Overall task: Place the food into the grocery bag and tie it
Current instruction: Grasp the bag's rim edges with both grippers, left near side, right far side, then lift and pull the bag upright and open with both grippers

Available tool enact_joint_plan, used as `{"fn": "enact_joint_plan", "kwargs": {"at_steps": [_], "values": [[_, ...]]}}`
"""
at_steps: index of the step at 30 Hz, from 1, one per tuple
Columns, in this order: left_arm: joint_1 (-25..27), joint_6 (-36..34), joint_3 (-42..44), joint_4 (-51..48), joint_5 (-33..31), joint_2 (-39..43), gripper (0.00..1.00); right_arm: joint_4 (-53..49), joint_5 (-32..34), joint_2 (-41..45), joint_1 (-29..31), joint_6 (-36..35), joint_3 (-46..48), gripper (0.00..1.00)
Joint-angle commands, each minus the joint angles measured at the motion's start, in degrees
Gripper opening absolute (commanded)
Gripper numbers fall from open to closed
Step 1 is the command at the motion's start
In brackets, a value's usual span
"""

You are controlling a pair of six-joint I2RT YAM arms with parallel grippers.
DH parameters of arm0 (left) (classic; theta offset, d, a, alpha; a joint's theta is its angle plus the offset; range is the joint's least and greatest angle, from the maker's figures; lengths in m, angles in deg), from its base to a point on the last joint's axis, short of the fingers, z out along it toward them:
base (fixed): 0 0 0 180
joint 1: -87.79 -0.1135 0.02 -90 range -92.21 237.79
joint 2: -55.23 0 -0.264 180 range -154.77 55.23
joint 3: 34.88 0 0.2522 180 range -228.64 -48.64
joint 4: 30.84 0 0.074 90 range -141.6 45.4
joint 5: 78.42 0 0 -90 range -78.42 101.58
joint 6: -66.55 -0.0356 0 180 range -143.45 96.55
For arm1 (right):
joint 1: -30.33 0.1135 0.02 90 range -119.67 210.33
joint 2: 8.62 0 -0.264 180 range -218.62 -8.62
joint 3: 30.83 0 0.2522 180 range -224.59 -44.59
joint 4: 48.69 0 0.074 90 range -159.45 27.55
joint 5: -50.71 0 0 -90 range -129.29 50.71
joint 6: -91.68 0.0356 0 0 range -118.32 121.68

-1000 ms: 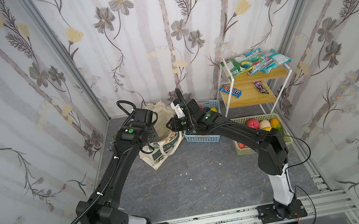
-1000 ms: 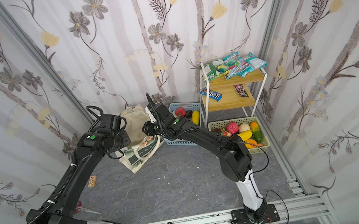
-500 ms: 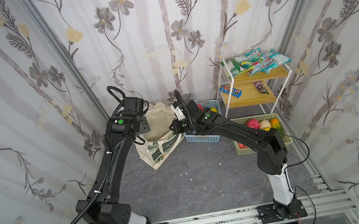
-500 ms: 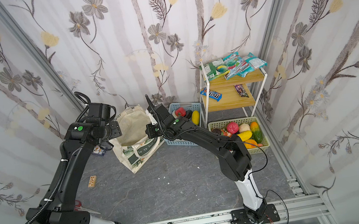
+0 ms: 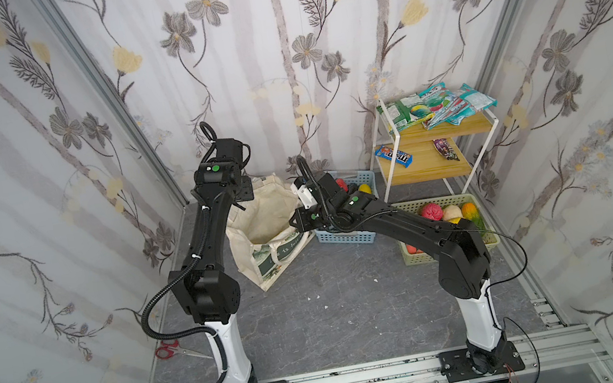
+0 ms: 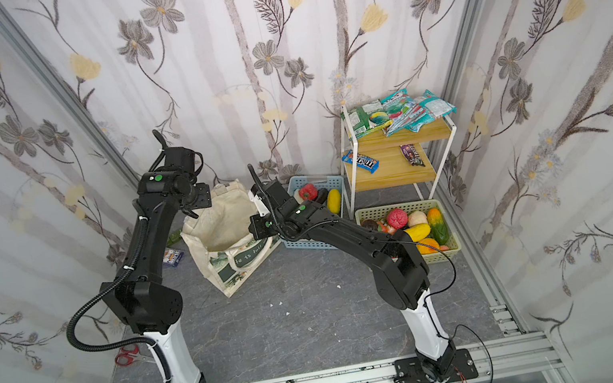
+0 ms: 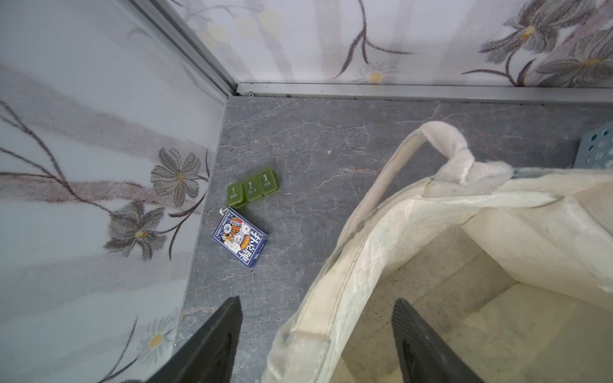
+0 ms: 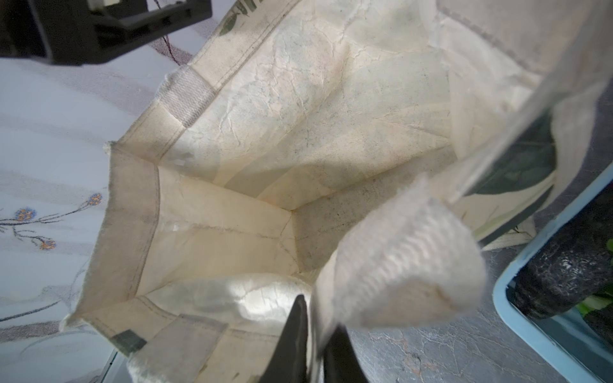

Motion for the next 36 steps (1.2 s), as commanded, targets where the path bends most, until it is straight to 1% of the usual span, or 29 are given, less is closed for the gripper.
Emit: {"fn": "enact_joint_plan", "kwargs": {"at_steps": [1, 7, 10, 12, 15, 17, 19, 20, 25, 27, 29, 33, 36], "values": [[-0.79, -2.72, -2.7, -2.11, 3.32, -2.92, 0.75, 0.06, -1.42, 0.38, 0.11, -0.96, 0.16, 0.12], [-2.15, -2.82, -3.71, 0.0, 8.42, -5.83, 0.77, -0.2, -1.79, 0.38, 0.12, -1.54, 0.15, 0.12], [-2.88, -2.48, -4.4, 0.53, 11.03, -7.27, 0.74, -0.21, -2.08, 0.36, 0.11, -1.66, 0.15, 0.12], [-3.25, -1.96, -4.81, 0.78, 12.42, -7.92, 0.7, -0.1, -2.17, 0.38, 0.11, -1.79, 0.1, 0.12], [-3.72, -1.5, -4.64, 1.05, 13.05, -8.06, 0.6, 0.06, -2.2, 0.6, 0.03, -1.76, -0.02, 0.12], [-4.17, -1.1, -4.62, 1.17, 13.54, -7.86, 0.5, 0.14, -2.21, 0.73, -0.06, -1.8, -0.02, 0.12], [-4.55, -0.59, -4.17, 1.22, 14.33, -7.19, 0.38, 0.35, -2.03, 0.74, -0.15, -1.78, -0.16, 0.13], [-4.65, -0.5, -3.76, 1.35, 14.68, -6.69, 0.34, 0.41, -2.05, 0.73, -0.3, -1.79, -0.32, 0.13], [-4.92, -0.05, 0.72, 1.96, 17.63, -3.28, 0.06, 0.32, -1.77, 0.55, -1.35, -1.5, -1.25, 0.13], [-4.92, 0.58, 3.4, 1.93, 18.66, -1.77, 0.02, 0.31, -1.59, 0.66, -1.83, -1.43, -1.26, 0.14], [-4.97, 1.44, 6.9, 2.26, 18.73, 0.59, 0.0, 0.23, -1.59, 0.91, -2.34, -1.5, -1.19, 0.14], [-4.9, 4.26, 15.1, 3.6, 17.02, 6.87, 0.0, -0.03, -1.5, 1.38, -3.3, -2.08, -1.24, 0.15], [-4.5, 7.38, 21.53, 5.1, 18.6, 12.47, 0.0, -0.34, -2.01, 1.36, -4.17, -2.61, -1.19, 0.15]]}}
